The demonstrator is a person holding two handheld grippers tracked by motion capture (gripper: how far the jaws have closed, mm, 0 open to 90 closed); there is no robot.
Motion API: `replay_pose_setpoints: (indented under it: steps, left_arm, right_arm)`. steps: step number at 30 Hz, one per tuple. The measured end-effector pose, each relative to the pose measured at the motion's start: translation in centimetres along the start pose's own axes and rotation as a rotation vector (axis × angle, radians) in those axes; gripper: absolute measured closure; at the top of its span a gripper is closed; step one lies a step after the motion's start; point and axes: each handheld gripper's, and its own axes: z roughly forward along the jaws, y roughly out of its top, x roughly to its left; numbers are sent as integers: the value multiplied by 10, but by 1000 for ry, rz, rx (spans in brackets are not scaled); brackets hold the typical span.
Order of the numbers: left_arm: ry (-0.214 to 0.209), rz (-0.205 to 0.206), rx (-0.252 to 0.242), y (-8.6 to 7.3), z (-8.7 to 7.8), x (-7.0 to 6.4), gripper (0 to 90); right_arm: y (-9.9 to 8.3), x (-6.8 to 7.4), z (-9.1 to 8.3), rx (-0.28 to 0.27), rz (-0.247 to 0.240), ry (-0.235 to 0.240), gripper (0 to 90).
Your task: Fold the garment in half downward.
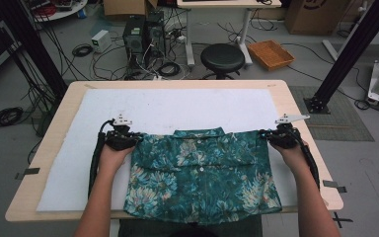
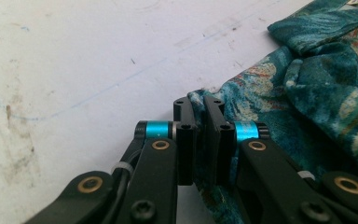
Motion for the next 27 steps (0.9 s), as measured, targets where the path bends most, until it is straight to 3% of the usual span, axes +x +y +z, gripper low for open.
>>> replay_pose_setpoints:
  steps: [7, 11, 14, 15, 17, 21, 24, 27]
  left_arm:
    - [7, -1, -43, 5, 5, 6, 836]
    - [11, 3, -8, 13, 9, 11, 835]
    - [20, 19, -28, 19, 11, 10, 833]
    - [18, 5, -45, 19, 12, 12, 833]
    - [24, -13, -21, 16, 15, 13, 820]
    - [59, -36, 39, 12, 15, 17, 703]
    - [80, -59, 5, 14, 7, 18, 592]
    - [63, -53, -50, 18, -1, 12, 558]
  right_arm:
    - [12, -9, 9, 9, 5, -13, 893]
    - [22, -14, 12, 17, 0, -24, 895]
    - [29, -17, 12, 16, 6, -37, 896]
    - [29, -17, 12, 17, 5, -41, 896]
    - [29, -18, 13, 24, 14, -42, 896]
    - [22, -19, 16, 43, 22, -45, 868]
    - [19, -20, 11, 36, 49, -69, 728]
    - [22, -18, 2, -17, 70, -57, 684]
